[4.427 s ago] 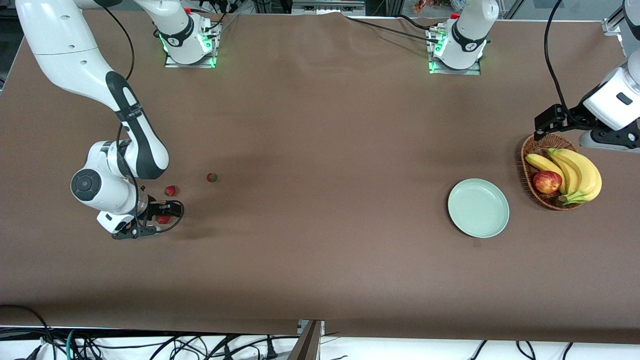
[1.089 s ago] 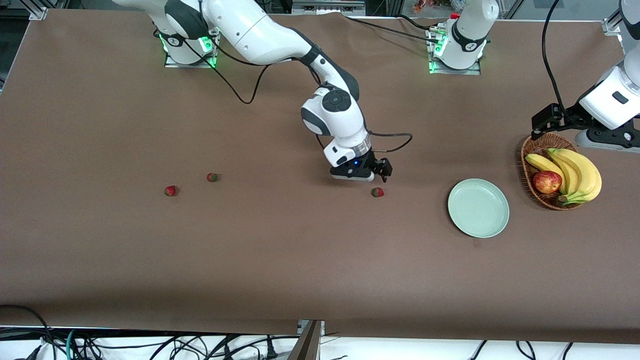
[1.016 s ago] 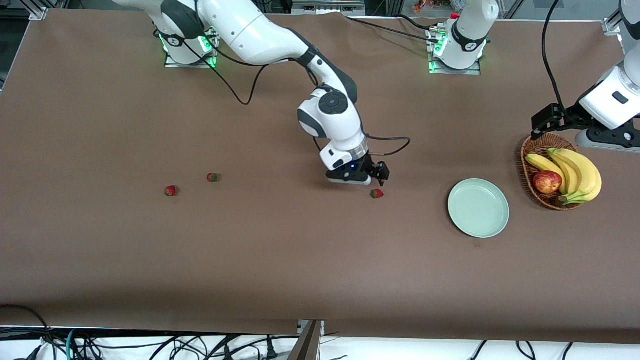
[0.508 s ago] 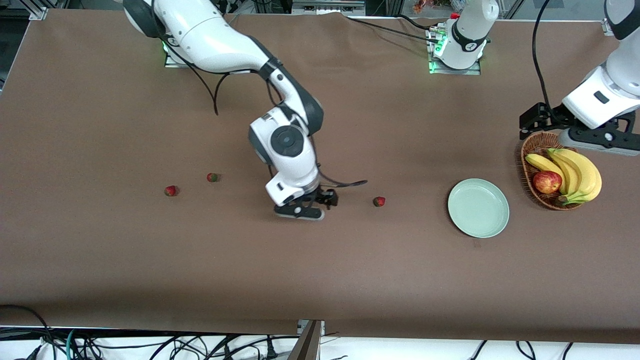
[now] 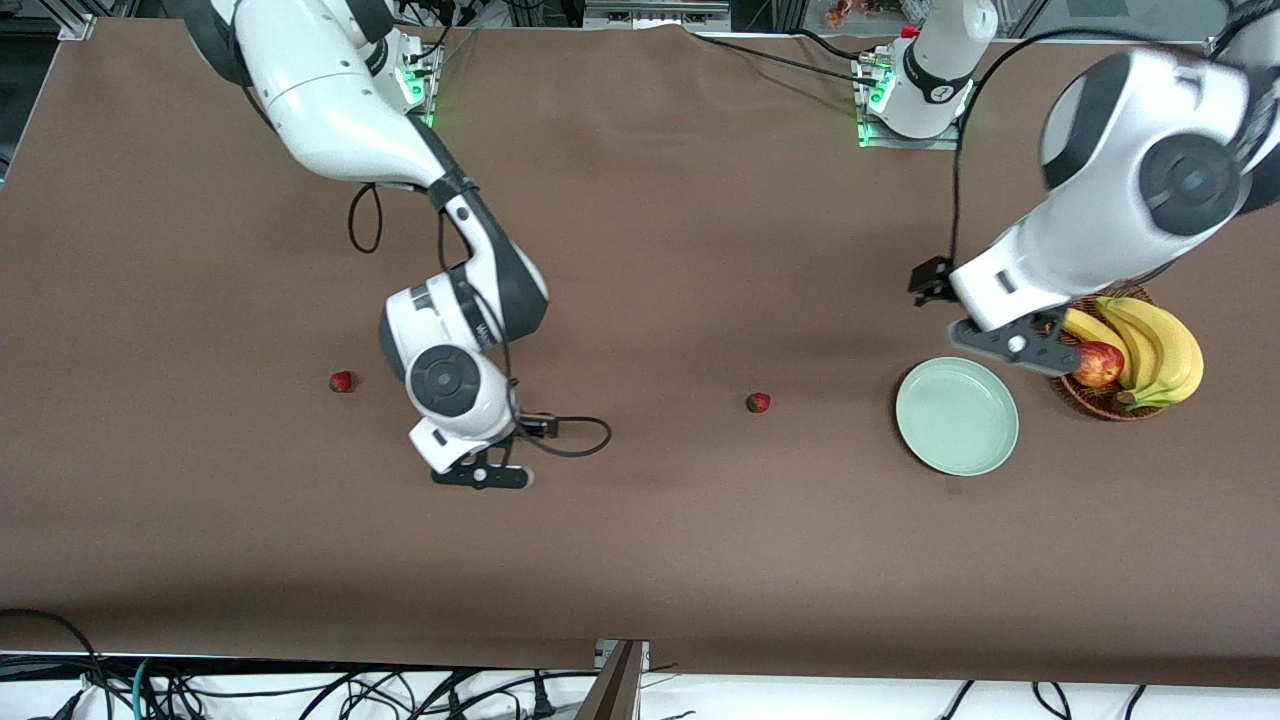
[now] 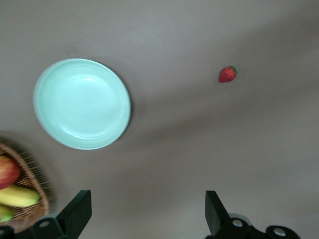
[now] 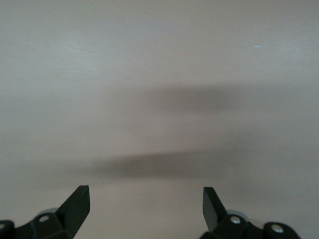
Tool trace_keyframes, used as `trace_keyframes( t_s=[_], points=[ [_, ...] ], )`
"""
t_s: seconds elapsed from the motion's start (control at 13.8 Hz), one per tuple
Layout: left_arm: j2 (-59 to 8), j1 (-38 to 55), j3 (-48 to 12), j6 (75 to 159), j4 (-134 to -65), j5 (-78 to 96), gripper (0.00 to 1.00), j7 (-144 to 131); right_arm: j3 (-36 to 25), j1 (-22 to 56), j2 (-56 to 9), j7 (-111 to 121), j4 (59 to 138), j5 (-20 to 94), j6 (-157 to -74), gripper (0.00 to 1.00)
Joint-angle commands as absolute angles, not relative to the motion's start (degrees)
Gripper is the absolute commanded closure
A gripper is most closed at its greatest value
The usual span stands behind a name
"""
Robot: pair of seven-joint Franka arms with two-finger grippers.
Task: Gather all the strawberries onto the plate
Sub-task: 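Grasp the mid-table strawberry with the left gripper while the right gripper reaches another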
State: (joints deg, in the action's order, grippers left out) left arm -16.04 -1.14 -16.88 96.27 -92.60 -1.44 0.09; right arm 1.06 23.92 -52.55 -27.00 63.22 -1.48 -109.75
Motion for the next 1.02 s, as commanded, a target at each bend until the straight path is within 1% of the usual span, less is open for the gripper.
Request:
trace_keyframes(
  t_s=[0.0,0.15,0.36,0.51,0.58,0.8,0.94],
  points=[
    [-25.3,0.6,-17.0,98.4,-86.4,-1.2,0.00,-0.1,-0.2,23.1,-50.4,-23.0,67.8,-1.7,-108.6,0.00],
    [-29.8,2.6,-17.0,104.6,-86.4,-1.5,0.00,-0.1,-1.1,23.1,-48.9,-19.9,70.6,-1.7,-108.5,0.00],
    [-37.1,7.8,-17.0,116.9,-86.7,-1.6,0.00,-0.1,-3.5,22.9,-46.2,-12.6,75.1,-1.5,-108.5,0.00],
    [-42.1,9.1,-17.0,124.9,-87.1,-1.6,0.00,-0.2,-4.0,21.7,-43.9,-8.2,79.0,-1.1,-108.6,0.00],
    [-44.0,9.8,-16.8,127.5,-87.2,-1.6,0.00,-0.2,-4.0,21.2,-42.6,-6.7,81.2,-1.0,-108.8,0.00],
    [-45.7,12.6,-16.3,129.3,-87.4,-5.5,0.00,-0.8,-3.9,20.0,-39.6,-3.6,87.9,-0.8,-110.5,0.00],
    [-46.1,12.7,-16.3,129.3,-87.9,-7.9,0.00,-1.0,-3.9,19.7,-37.4,-3.4,93.3,-0.7,-113.6,0.00]
  ],
)
